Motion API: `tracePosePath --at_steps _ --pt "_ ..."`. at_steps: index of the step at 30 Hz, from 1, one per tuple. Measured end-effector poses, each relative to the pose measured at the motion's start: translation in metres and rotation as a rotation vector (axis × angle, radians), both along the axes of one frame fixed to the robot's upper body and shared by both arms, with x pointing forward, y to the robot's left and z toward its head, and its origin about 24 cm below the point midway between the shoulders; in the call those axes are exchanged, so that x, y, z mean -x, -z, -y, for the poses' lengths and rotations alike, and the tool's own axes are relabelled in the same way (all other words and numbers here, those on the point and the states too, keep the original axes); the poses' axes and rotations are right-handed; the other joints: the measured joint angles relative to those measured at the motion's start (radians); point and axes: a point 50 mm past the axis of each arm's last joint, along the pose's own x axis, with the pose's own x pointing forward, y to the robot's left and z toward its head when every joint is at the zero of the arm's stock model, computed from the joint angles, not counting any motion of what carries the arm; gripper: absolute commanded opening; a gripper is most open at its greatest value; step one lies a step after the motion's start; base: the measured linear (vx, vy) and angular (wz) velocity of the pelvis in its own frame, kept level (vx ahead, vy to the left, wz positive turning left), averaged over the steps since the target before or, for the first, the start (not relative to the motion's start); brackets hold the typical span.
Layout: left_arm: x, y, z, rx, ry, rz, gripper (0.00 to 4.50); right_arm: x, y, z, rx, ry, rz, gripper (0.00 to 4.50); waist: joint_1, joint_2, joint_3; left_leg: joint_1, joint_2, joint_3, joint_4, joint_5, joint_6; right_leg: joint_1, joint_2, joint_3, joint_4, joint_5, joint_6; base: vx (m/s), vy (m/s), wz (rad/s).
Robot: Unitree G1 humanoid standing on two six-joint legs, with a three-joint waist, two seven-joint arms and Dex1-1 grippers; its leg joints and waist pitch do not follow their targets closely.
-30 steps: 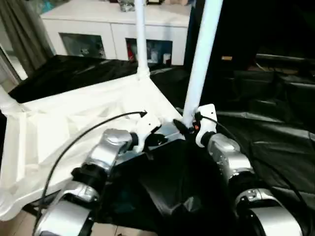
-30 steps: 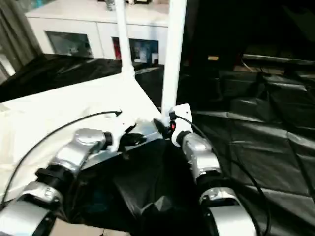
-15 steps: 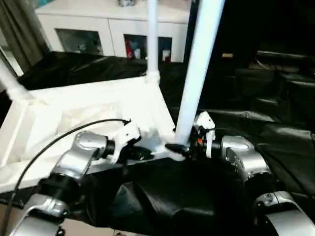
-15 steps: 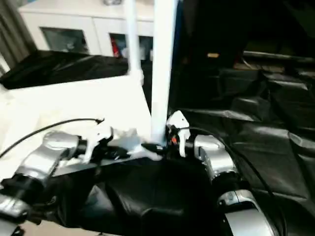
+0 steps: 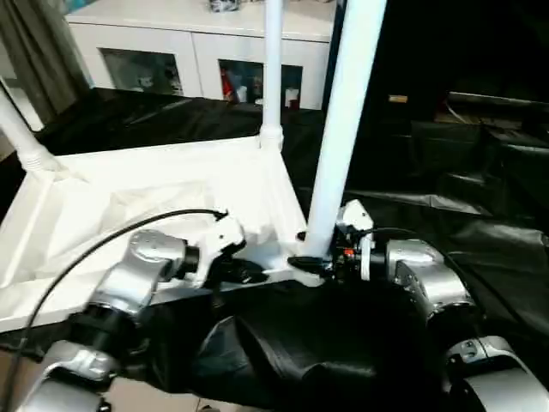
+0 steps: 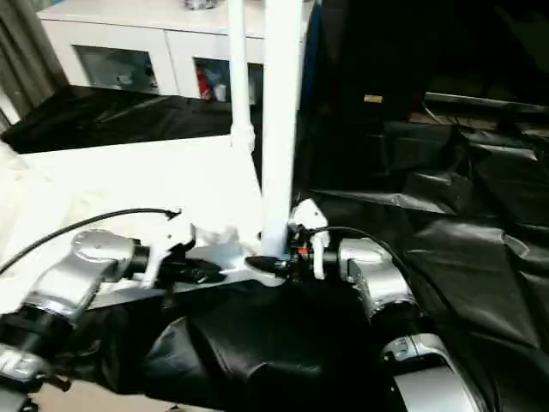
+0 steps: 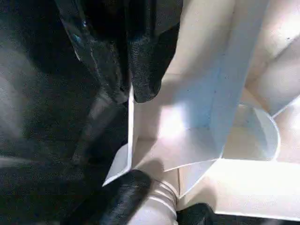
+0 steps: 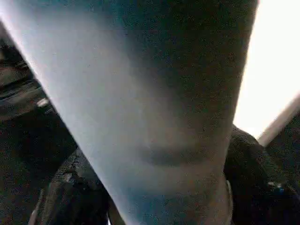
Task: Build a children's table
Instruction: Rotate leg to tighten
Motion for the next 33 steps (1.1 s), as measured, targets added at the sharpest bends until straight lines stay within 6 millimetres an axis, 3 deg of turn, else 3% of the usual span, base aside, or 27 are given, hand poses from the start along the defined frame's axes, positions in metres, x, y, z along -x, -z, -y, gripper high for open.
tracePosePath --at_steps 5,14,15,22,33 --pt "-0.015 0.004 0.021 0.010 -0.121 0.026 0.00 -0.013 0.005 -0.003 -0.002 0.309 0.021 2.68 -0.005 0.007 -0.003 0.003 -0.002 0.000 0.000 0.001 -0.001 0.004 -0.001 0.002 0.000 0.001 0.001 0.000 0.000 0.00" --pt "-0.027 0.005 0.047 0.001 -0.234 0.063 0.00 -0.030 0.004 -0.011 0.008 0.620 0.002 2.68 -0.012 0.009 -0.005 0.003 -0.004 0.000 0.000 0.001 -0.001 0.006 -0.002 0.002 -0.002 0.001 0.001 0.000 0.000 0.00" --pt "-0.028 0.005 0.046 0.001 -0.237 0.063 0.00 -0.031 0.003 -0.012 0.002 0.625 -0.002 3.24 -0.013 0.010 -0.005 0.002 -0.005 0.000 0.000 0.001 -0.001 0.006 -0.002 0.003 -0.002 0.001 0.001 0.000 0.000 0.00" --pt "-0.028 0.003 0.040 0.001 -0.215 0.067 0.00 -0.030 0.001 -0.011 -0.024 0.530 -0.004 3.78 -0.013 0.008 -0.004 0.001 -0.007 0.000 -0.004 0.001 -0.001 0.004 -0.002 0.002 -0.003 0.001 0.002 0.000 0.000 0.00" --pt "-0.008 -0.003 -0.007 0.001 -0.011 0.007 0.00 -0.004 -0.005 0.006 0.031 -0.019 0.033 3.78 -0.011 0.006 -0.002 -0.007 -0.002 0.000 -0.004 0.001 0.008 -0.004 0.000 -0.001 -0.003 -0.003 0.002 0.000 0.000 0.00"
